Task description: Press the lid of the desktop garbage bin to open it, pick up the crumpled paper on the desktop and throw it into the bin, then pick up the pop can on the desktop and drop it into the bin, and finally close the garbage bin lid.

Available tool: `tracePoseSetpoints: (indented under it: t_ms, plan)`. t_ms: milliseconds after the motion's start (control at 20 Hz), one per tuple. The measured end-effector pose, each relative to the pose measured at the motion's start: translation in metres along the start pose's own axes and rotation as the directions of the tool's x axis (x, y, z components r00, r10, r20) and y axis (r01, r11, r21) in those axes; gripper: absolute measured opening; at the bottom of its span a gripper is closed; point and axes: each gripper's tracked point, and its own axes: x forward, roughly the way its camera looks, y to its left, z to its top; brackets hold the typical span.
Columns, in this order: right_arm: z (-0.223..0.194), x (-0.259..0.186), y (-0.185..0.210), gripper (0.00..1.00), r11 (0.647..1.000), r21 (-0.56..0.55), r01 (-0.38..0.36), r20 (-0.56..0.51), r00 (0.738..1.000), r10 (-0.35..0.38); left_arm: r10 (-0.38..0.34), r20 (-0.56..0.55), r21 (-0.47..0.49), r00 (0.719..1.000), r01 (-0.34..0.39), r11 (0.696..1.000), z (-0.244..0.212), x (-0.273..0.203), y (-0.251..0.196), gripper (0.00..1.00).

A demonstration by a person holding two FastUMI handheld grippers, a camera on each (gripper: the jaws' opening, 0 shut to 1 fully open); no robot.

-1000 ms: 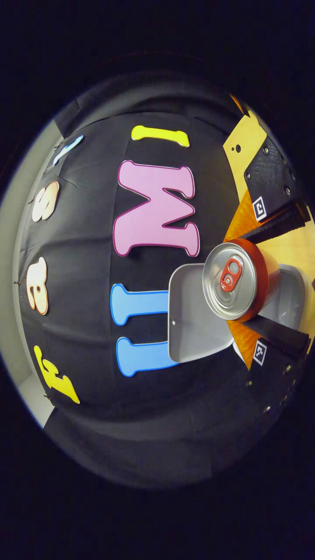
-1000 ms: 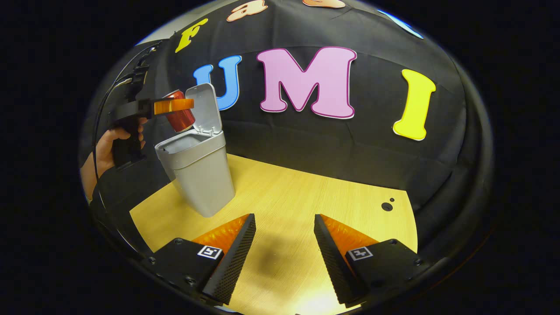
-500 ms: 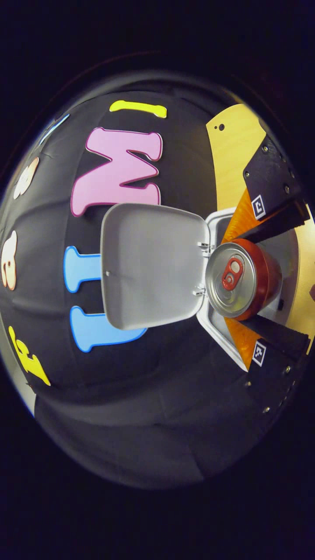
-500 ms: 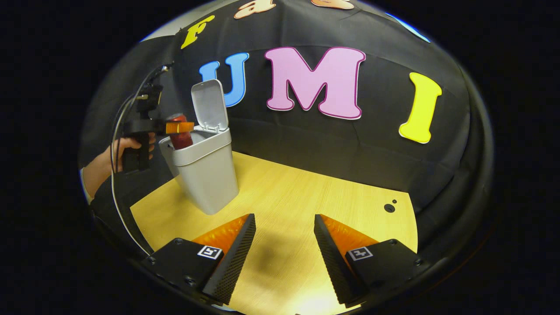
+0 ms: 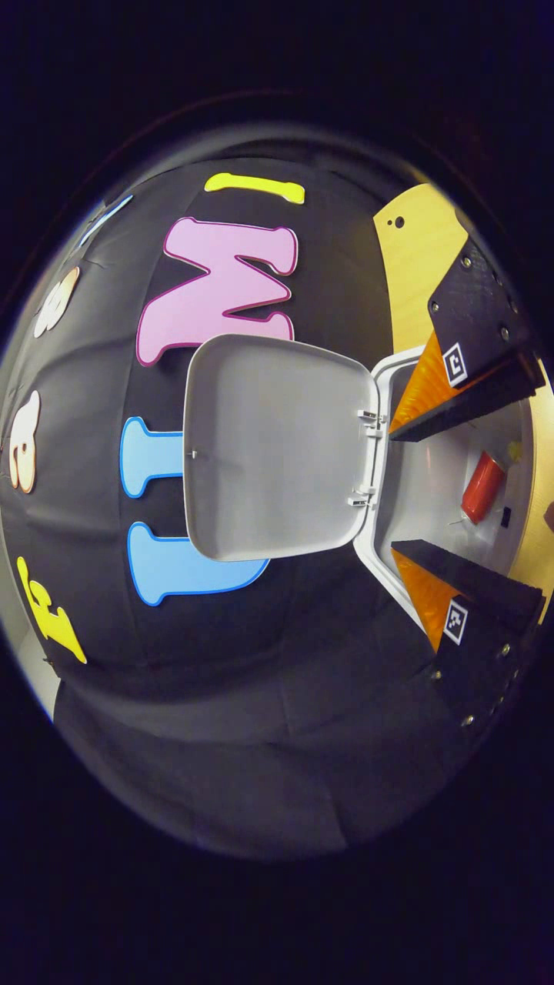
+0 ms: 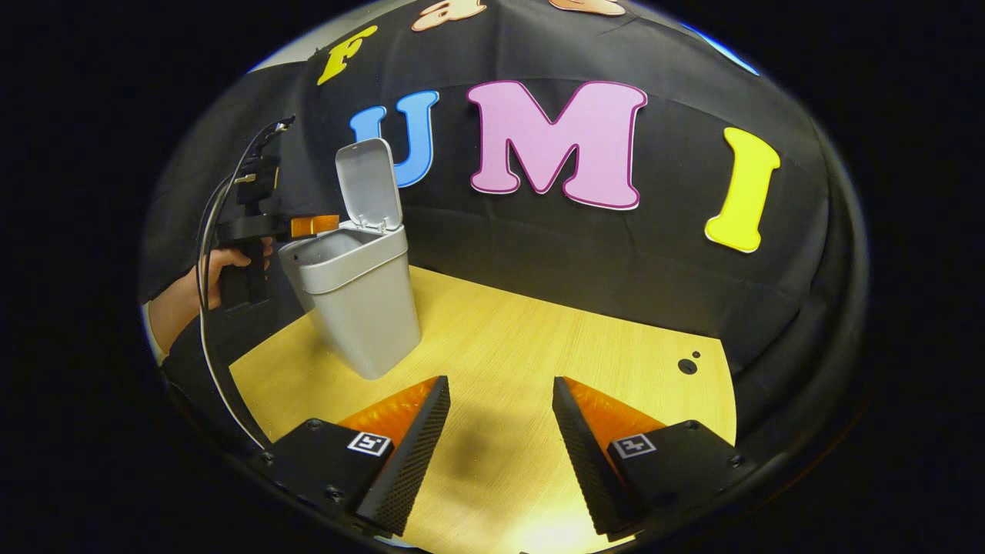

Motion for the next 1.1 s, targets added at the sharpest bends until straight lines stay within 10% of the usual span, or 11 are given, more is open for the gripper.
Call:
tracePoseSetpoints:
  t_ms: [850,1100]
  plan:
    - [-0.001,0.007,-0.007,0.88,0.999,0.045,-0.005,0.023,1.000,0.004,-0.133,0.219,0.056,0.967,0.123,0.991,0.139,-0.010,-0.022,0.84]
    - [0.001,0.007,-0.009,0.88,0.999,0.046,-0.010,0.031,0.999,0.008,-0.194,0.253,0.044,0.948,0.189,0.981,0.178,0.001,-0.030,0.09]
